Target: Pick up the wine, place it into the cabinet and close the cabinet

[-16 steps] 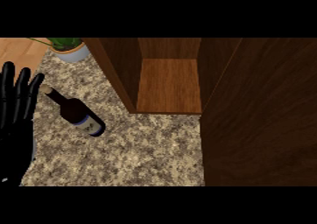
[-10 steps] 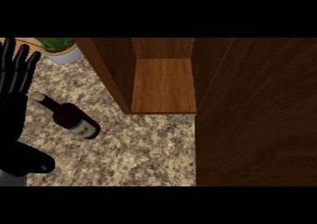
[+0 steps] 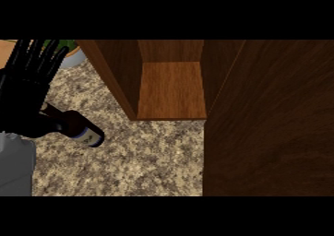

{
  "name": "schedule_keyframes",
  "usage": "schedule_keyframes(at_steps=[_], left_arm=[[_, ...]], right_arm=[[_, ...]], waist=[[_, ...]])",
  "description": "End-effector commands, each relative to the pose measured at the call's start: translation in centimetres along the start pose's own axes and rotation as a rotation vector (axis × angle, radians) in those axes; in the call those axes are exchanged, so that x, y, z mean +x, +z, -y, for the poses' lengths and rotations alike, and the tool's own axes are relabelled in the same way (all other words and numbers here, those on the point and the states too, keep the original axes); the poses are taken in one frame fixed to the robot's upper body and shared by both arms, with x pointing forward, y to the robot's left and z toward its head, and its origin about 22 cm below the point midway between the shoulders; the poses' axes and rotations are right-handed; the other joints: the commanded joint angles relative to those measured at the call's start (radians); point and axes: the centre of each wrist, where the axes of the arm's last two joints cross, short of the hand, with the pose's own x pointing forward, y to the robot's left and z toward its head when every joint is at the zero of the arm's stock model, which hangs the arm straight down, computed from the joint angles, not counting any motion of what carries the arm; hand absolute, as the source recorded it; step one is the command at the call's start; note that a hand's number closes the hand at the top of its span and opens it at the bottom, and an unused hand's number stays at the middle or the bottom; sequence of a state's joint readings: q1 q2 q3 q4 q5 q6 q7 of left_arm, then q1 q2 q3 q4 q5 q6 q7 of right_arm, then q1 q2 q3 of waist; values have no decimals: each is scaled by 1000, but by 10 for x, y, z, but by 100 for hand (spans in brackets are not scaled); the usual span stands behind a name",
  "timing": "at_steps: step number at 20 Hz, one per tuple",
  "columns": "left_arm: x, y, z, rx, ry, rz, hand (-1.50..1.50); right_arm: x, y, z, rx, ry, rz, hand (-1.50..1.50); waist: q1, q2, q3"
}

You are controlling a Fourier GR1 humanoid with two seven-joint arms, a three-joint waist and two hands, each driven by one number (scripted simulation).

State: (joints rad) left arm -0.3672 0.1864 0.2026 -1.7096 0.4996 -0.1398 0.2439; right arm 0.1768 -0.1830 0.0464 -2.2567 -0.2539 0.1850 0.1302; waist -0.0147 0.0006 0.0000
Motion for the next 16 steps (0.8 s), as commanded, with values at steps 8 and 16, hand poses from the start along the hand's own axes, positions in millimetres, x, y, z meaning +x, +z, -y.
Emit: schedule_keyframes(at_steps=[8,16], left_arm=[[27,-27,0,-9,46,-35,-150],[31,-12,13,-1,32,-45,-150]], right_arm=[[36,7,-4,10,-13,1,-150],[26,2,-1,28,-12,-39,-150]], waist=[[9,-2,0],[13,-2,0]])
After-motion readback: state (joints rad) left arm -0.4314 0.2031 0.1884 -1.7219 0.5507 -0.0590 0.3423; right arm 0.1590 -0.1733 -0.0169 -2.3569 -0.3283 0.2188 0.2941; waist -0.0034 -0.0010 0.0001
